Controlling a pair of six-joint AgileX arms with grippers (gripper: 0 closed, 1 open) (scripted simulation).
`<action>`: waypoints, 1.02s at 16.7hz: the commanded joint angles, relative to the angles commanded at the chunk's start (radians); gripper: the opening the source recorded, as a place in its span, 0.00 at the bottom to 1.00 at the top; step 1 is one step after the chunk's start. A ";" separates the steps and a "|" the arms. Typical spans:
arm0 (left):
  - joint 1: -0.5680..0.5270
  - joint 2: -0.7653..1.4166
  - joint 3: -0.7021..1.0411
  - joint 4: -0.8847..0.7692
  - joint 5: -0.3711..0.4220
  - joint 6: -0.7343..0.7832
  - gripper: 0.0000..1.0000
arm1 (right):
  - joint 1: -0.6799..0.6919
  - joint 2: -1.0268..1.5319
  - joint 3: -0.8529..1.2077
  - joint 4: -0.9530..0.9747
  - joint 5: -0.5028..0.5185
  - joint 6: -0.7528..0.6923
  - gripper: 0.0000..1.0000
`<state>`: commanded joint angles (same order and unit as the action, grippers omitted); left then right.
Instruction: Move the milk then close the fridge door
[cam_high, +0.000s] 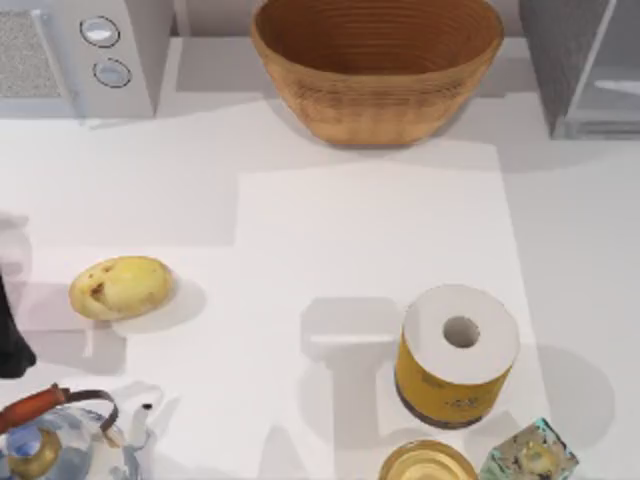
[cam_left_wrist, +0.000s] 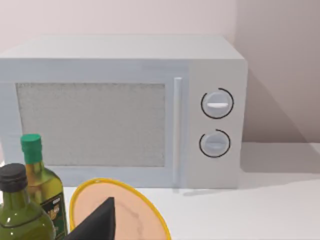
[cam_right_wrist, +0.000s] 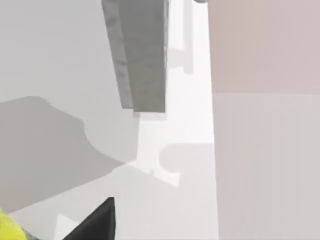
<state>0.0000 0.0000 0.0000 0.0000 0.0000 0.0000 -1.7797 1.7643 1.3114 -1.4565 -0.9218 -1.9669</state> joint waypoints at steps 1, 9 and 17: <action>0.000 0.000 0.000 0.000 0.000 0.000 1.00 | -0.018 0.024 0.006 0.005 -0.017 -0.024 1.00; 0.000 0.000 0.000 0.000 0.000 0.000 1.00 | -0.017 0.038 0.013 0.018 -0.026 -0.033 1.00; 0.000 0.000 0.000 0.000 0.000 0.000 1.00 | 0.305 0.077 0.060 0.366 0.030 0.367 1.00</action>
<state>0.0000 0.0000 0.0000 0.0000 0.0000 0.0000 -1.4745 1.8412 1.3719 -1.0906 -0.8914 -1.5998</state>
